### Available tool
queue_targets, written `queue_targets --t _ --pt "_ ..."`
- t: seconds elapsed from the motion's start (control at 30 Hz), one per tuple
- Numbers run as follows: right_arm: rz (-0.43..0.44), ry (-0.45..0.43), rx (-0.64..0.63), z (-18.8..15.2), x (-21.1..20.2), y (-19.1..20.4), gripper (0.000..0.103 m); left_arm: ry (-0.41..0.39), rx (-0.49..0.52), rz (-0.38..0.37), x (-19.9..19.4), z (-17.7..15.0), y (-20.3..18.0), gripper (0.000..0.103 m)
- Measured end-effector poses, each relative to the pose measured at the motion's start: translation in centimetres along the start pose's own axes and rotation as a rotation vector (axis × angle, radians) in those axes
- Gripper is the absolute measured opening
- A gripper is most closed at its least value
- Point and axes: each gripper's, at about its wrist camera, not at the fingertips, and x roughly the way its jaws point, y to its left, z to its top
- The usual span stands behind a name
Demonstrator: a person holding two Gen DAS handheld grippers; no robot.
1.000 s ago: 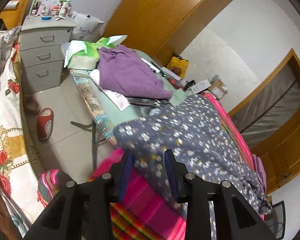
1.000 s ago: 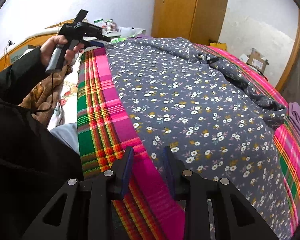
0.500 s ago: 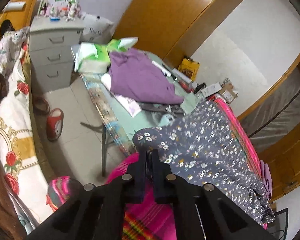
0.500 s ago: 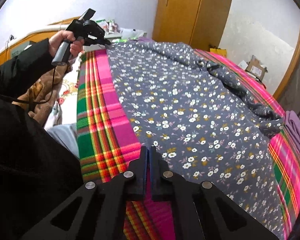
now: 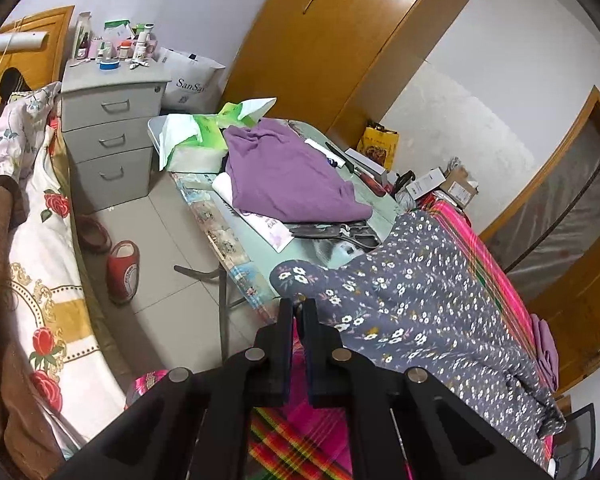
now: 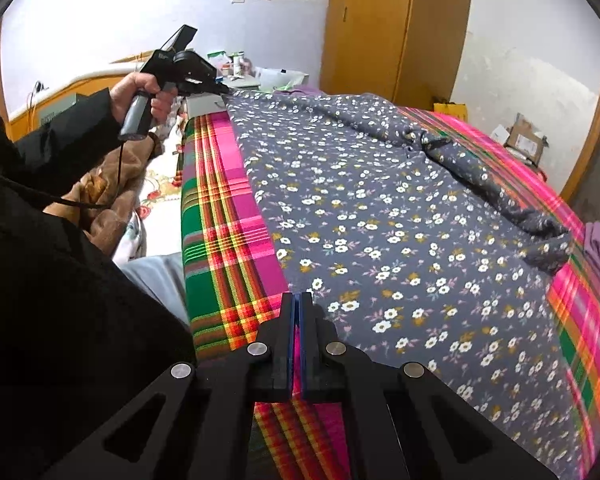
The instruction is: Fold clothes
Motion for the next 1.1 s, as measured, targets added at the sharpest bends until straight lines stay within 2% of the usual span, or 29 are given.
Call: queue_targets --t 0.17,0.23,0.27,0.33,0.43,0.5,0.57,0.67,0.8,0.9,0.97,1.0,1.1 --pt "0.017 0.034 0.015 -0.6 0.8 -0.2 0.002 0.09 0.009 0.0 1.9 -0.9 0.9 0.005" --pt "0.016 0.028 0.022 -0.5 0.4 -0.4 0.006 0.098 0.018 -0.006 1.7 -1.1 0.9 0.007" --pt "0.011 0.023 0.023 -0.6 0.0 -0.5 0.009 0.091 0.027 0.001 1.3 -1.1 0.9 0.007" --pt "-0.012 -0.002 0.05 -0.5 -1.2 -1.2 0.024 0.066 0.04 0.019 0.3 -1.0 0.8 0.007" --pt "-0.093 -0.087 0.156 -0.4 -3.8 -3.9 0.028 0.004 0.043 0.062 -1.6 -0.5 0.7 0.007" --pt "-0.176 -0.137 0.275 -0.5 -5.6 -6.8 0.028 -0.03 0.068 0.053 -2.7 -0.4 -0.6 0.007" --pt "-0.248 -0.155 0.388 -0.8 -6.7 -9.7 0.03 -0.032 0.129 0.008 -2.8 -1.0 -3.0 0.007" --pt "-0.348 -0.135 0.529 -1.3 -7.2 -13.7 0.03 0.007 0.254 -0.094 -2.6 -3.2 -7.8 0.008" --pt "-0.33 -0.125 0.709 -2.2 -6.8 -18.1 0.03 0.105 0.468 -0.247 -0.9 -7.7 -15.3 0.008" --pt "-0.318 -0.116 0.77 -1.9 -5.9 -20.0 0.031 0.154 0.591 -0.298 0.3 -11.0 -19.4 0.008" --pt "-0.289 -0.125 0.778 -1.3 -5.3 -20.3 0.031 0.181 0.632 -0.324 0.9 -12.5 -20.7 0.008" --pt "-0.281 -0.126 0.785 -0.9 -5.0 -20.4 0.033 0.188 0.65 -0.326 1.2 -13.0 -21.2 0.008" --pt "-0.285 -0.123 0.792 0.2 -4.1 -20.6 0.055 0.18 0.685 -0.309 2.0 -13.9 -21.7 0.008"
